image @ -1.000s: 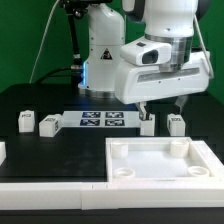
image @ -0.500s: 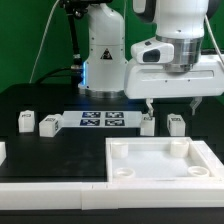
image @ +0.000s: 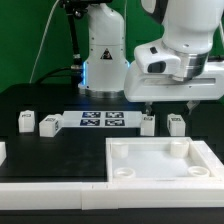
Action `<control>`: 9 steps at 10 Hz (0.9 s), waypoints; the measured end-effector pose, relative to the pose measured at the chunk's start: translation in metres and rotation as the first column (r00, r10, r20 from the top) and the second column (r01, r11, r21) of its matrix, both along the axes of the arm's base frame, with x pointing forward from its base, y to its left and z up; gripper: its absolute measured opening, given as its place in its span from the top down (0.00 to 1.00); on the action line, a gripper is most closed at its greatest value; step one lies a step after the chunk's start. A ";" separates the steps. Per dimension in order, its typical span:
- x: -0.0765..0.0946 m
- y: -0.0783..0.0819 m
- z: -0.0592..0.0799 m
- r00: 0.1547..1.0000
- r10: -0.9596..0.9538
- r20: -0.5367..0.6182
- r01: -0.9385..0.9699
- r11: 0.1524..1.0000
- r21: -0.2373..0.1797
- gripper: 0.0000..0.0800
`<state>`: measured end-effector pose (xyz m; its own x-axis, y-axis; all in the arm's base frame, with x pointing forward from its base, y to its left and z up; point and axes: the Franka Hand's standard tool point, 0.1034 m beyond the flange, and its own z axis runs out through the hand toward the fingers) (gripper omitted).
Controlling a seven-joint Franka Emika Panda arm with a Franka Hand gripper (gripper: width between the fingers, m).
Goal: Assemble one leg
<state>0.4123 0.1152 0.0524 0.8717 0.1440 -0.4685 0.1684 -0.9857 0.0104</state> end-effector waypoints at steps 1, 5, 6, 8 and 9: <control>0.005 -0.001 0.003 0.995 -0.001 -0.103 -0.001 1.000 -0.022 0.19; -0.005 0.015 0.005 0.876 -0.109 -0.470 0.041 0.987 -0.154 0.19; 0.000 0.019 -0.008 0.881 -0.132 -0.455 0.070 0.986 -0.149 0.19; 0.000 0.019 -0.006 0.883 -0.126 -0.452 0.066 0.987 -0.146 0.19; 0.000 0.018 -0.007 0.883 -0.126 -0.453 0.066 0.987 -0.146 0.19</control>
Offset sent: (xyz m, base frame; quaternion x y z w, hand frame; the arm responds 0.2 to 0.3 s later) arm -0.0115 0.0210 0.0061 0.0214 -0.1972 0.0763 0.9772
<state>0.4120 0.1337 0.0456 0.5607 -0.0142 -0.8279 0.0884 -0.9931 0.0769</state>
